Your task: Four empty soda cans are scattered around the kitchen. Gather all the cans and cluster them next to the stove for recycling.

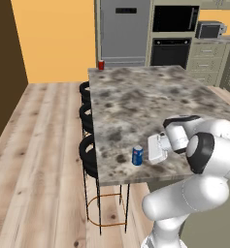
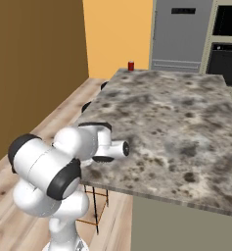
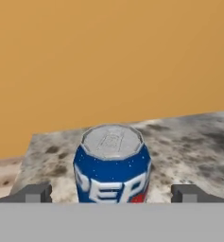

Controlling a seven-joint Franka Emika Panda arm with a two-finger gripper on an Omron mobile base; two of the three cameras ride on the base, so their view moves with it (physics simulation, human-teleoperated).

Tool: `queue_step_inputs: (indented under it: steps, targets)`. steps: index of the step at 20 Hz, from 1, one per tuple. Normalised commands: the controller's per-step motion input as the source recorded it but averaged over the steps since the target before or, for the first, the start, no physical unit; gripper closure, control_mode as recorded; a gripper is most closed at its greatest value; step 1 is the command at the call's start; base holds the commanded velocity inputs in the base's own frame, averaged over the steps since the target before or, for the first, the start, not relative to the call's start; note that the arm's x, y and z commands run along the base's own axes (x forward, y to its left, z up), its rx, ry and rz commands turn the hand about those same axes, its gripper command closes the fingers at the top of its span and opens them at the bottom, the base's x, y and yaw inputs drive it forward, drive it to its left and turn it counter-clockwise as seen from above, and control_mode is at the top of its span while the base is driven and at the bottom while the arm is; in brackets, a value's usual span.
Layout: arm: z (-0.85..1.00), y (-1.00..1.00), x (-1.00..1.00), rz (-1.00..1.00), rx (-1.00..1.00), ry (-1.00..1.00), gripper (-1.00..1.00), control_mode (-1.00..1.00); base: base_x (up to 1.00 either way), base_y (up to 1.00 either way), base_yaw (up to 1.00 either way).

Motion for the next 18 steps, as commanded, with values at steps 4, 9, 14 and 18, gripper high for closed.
queue_step_inputs:
  steps: [4,9,14,18]
  targets:
    - [-0.03,0.08,0.02,0.00,0.00,0.03,-1.00,-1.00,0.00,0.00,0.00]
    - [-0.01,0.04,0.00,0.00,0.00,0.02,-1.00,-1.00,0.00,0.00,0.00]
    - [0.00,0.13,0.00,0.00,0.00,0.03,-1.00,-1.00,0.00,0.00,0.00]
    - [0.00,0.18,0.00,0.00,0.00,0.02,-1.00,-1.00,0.00,0.00,0.00]
